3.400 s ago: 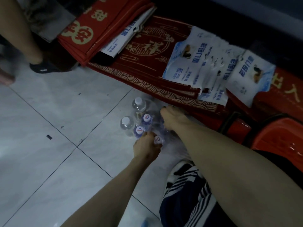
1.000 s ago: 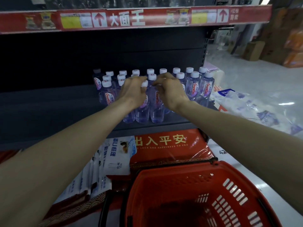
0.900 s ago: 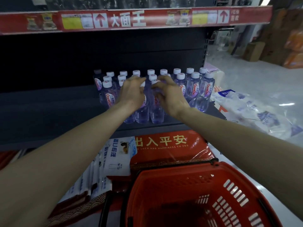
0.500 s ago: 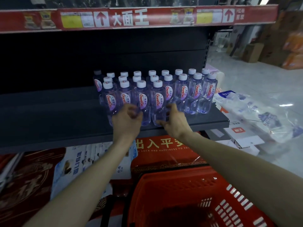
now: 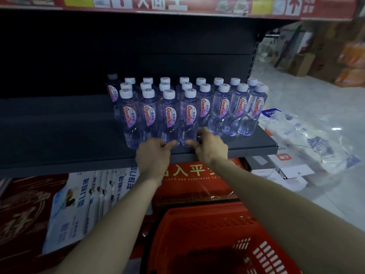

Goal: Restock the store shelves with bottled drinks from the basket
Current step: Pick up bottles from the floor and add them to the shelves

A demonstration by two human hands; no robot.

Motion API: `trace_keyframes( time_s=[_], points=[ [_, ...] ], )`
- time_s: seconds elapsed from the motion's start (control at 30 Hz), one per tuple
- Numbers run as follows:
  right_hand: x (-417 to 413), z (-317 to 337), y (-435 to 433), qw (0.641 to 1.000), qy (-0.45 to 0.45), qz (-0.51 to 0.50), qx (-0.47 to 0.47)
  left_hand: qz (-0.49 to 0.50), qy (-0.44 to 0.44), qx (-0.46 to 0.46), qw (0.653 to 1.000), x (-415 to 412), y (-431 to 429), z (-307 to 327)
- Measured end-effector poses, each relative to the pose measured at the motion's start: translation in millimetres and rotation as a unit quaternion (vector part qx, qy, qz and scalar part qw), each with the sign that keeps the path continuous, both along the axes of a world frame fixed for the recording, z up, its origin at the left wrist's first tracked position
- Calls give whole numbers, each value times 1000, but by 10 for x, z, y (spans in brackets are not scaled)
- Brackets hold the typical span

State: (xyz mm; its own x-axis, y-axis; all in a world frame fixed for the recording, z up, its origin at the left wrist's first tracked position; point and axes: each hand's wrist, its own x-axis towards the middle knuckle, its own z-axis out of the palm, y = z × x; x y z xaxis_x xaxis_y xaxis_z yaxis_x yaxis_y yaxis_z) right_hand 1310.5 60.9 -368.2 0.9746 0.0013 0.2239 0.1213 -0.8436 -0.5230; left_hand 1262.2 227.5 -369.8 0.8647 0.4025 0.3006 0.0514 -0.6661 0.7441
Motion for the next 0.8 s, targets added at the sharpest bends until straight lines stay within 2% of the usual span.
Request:
trace_keyframes(
  time_s=[0.2,0.43,0.8],
  points=[
    [5,-5,56,999,9,-27,-32,24,-14,77,997,37,-40,-129],
    [-55,28,68,999,19,-35,-23,33,-33,127,991,53,-17,-282],
    [-56,148,77,996,69,-31,-35,50,-34,127,990,-21,-44,-217]
  ],
)
